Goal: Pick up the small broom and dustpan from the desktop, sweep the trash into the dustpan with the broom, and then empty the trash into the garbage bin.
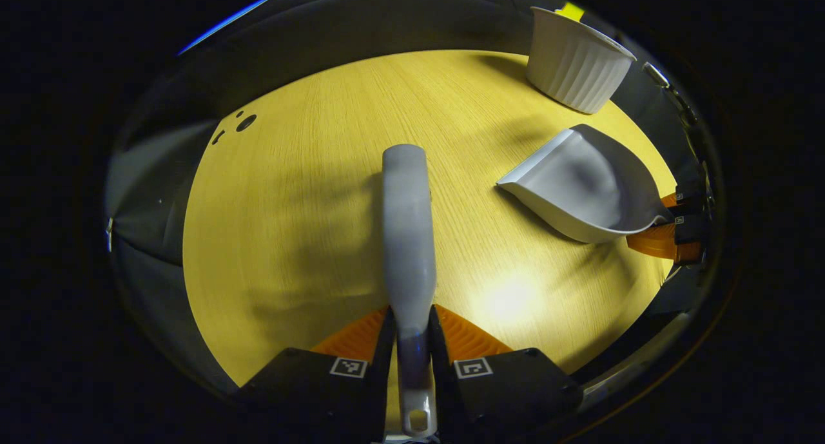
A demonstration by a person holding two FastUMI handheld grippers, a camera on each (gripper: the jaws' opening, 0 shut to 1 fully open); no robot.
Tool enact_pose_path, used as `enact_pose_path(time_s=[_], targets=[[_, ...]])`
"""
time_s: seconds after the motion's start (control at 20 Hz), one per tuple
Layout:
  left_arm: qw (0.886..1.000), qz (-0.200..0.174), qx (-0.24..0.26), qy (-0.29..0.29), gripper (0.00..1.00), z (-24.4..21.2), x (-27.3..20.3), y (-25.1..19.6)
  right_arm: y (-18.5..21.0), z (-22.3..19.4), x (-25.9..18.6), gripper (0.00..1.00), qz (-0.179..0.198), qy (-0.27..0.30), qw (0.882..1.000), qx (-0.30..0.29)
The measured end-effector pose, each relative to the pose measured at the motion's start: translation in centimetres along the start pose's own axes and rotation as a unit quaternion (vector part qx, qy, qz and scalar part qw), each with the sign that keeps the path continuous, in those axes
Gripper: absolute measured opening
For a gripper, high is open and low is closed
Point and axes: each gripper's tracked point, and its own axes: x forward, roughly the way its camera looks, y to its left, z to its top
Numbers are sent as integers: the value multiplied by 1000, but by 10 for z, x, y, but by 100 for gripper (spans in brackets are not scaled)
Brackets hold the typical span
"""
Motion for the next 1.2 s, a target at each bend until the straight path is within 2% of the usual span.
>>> enact_pose_path(time_s=[0.2, 0.3, 0.35, 0.4, 0.45, 0.5, 0.55, 0.6, 0.65, 0.95, 1.1, 1.2], targets=[[1000, 5, -2, -8, 36, 2, -11, 4, 9, -8, -3, 39, 19, 14, 1000, 18], [1000, 4, -7, -15, 42, 3, -18, 6, 11, -11, -6, 39, 21, 13, 999, 25], [1000, 5, -10, -19, 42, 4, -22, 7, 10, -12, -8, 30, 22, 12, 999, 29], [1000, 5, -11, -24, 46, 6, -26, 8, 11, -12, -11, 37, 23, 10, 999, 34], [1000, 6, -13, -27, 47, 7, -30, 9, 12, -11, -15, 37, 25, 6, 999, 40], [999, 7, -14, -32, 49, 8, -33, 10, 12, -12, -21, 29, 28, 4, 999, 45], [999, 8, -15, -37, 48, 11, -36, 12, 12, -12, -27, 29, 31, 1, 998, 49], [999, 10, -16, -41, 49, 12, -41, 13, 11, -12, -33, 37, 32, -4, 998, 53], [999, 12, -16, -46, 49, 15, -44, 14, 11, -12, -41, 37, 33, -9, 998, 56], [996, 16, -26, -87, 48, 36, -75, 14, 9, 9, -91, 35, 40, -79, 994, 64], [989, 12, -23, -144, 47, 62, -99, 10, 11, 33, -116, 35, 39, -142, 988, 49], [980, 12, -13, -200, 48, 89, -121, 7, 12, 54, -132, 35, 34, -191, 980, 37]])
